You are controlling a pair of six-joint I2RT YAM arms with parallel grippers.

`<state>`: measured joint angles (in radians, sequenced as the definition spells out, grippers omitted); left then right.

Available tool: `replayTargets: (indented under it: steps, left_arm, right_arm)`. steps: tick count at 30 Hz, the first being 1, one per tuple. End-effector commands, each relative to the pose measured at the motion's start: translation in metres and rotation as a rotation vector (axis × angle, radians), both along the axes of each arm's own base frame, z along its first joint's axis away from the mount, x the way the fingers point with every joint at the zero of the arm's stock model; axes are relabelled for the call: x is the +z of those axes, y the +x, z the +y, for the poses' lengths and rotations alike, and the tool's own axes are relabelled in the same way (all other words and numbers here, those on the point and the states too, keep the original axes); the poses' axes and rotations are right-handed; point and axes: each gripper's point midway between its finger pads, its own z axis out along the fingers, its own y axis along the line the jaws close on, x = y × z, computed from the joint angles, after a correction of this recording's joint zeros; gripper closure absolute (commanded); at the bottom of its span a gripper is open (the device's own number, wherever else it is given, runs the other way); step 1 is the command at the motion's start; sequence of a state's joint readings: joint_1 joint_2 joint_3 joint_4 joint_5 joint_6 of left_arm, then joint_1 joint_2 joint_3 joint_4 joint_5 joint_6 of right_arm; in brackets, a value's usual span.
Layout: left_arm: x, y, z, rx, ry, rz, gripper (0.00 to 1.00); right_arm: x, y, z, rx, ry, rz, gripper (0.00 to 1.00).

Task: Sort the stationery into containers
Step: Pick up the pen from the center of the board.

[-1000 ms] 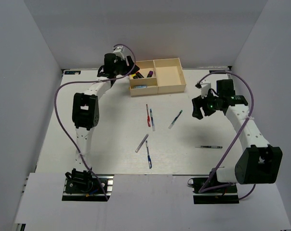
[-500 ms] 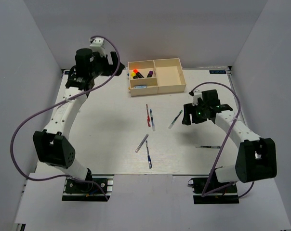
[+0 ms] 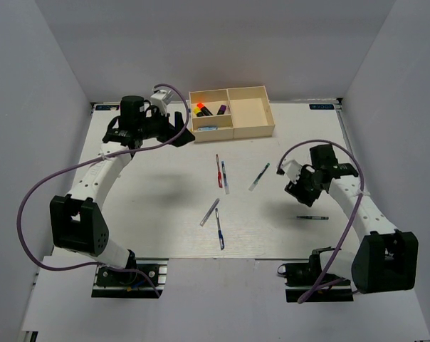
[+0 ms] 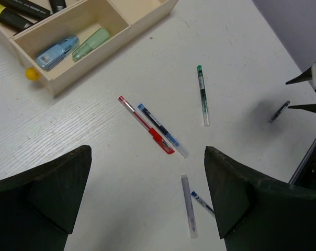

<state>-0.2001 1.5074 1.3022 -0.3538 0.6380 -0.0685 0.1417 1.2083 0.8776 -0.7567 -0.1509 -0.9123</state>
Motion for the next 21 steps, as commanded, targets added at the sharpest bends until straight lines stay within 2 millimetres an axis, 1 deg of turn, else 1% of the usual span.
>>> replayTargets:
  steps: [1,5,10,13,17,19,21]
  left_arm:
    - [0.029,-0.012,-0.011,-0.064,-0.056,-0.076,0.02]
    - [0.024,-0.016,-0.012,-0.067,-0.072,-0.059,0.03]
    - [0.019,-0.019,-0.011,-0.061,-0.075,-0.051,0.02]
    - [0.014,-0.019,-0.011,-0.055,-0.078,-0.038,0.02]
    - [0.01,-0.017,-0.012,-0.047,-0.083,-0.026,0.03]
    - [0.008,-0.016,-0.012,-0.042,-0.088,-0.017,0.02]
    - [0.006,-0.015,-0.013,-0.04,-0.094,-0.014,0.03]
  right_arm:
    - [-0.019,-0.028,-0.015,0.184,-0.108,0.082,0.4]
    - [-0.031,-0.035,-0.014,0.258,-0.112,0.122,0.42]
    - [-0.044,-0.041,-0.016,0.339,-0.135,0.125,0.43]
    - [-0.049,-0.042,-0.018,0.359,-0.149,0.128,0.43]
    - [-0.055,-0.048,-0.016,0.376,-0.142,0.16,0.43]
    - [-0.057,-0.048,-0.016,0.376,-0.144,0.161,0.44]
    - [-0.064,-0.052,-0.018,0.374,-0.15,0.175,0.44]
